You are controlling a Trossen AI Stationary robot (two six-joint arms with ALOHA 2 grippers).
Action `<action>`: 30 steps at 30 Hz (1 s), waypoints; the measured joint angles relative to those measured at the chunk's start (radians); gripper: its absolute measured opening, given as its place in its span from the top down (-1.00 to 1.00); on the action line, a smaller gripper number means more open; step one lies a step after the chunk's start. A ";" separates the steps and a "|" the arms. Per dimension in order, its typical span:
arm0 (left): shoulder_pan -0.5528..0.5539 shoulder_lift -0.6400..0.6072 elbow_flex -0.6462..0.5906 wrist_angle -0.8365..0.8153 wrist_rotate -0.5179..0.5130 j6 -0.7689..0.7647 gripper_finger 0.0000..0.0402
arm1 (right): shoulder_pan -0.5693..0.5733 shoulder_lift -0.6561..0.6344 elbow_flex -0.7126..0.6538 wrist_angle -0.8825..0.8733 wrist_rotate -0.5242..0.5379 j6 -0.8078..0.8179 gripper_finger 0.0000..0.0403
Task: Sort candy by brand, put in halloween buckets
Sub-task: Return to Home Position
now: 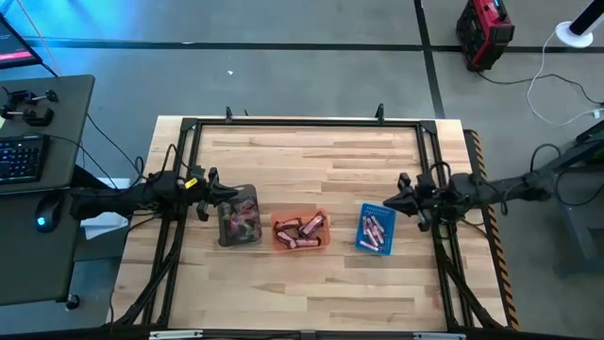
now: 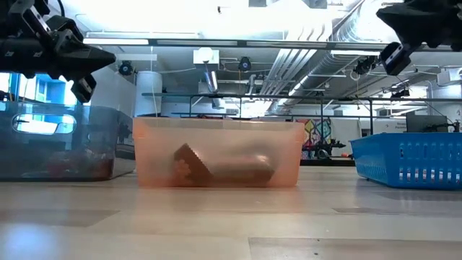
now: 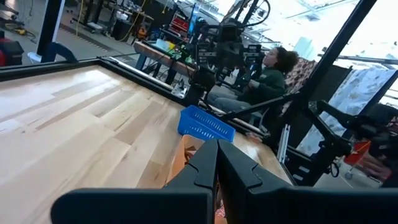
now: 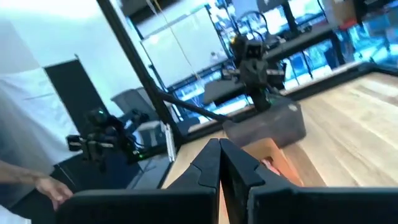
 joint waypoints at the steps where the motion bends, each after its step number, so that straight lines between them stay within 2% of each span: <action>1: 0.000 0.000 0.000 0.000 0.000 0.000 1.00 | -0.019 -0.025 -0.011 0.001 -0.026 -0.003 1.00; 4: 0.000 0.000 0.000 0.000 0.000 0.000 1.00 | -0.064 -0.089 -0.049 -0.004 -0.072 -0.043 1.00; 13: 0.000 0.000 0.000 0.000 0.000 0.000 1.00 | -0.117 -0.216 -0.163 -0.044 -0.075 -0.141 1.00; 17: 0.000 0.000 0.000 0.000 0.000 0.000 1.00 | -0.118 -0.215 -0.162 -0.120 -0.073 -0.210 1.00; 23: 0.000 0.000 0.000 0.000 0.000 0.000 1.00 | -0.118 -0.213 -0.162 -0.124 -0.065 -0.122 1.00; 30: 0.000 0.000 0.000 0.000 0.000 0.000 1.00 | -0.118 -0.213 -0.162 -0.126 -0.062 -0.123 1.00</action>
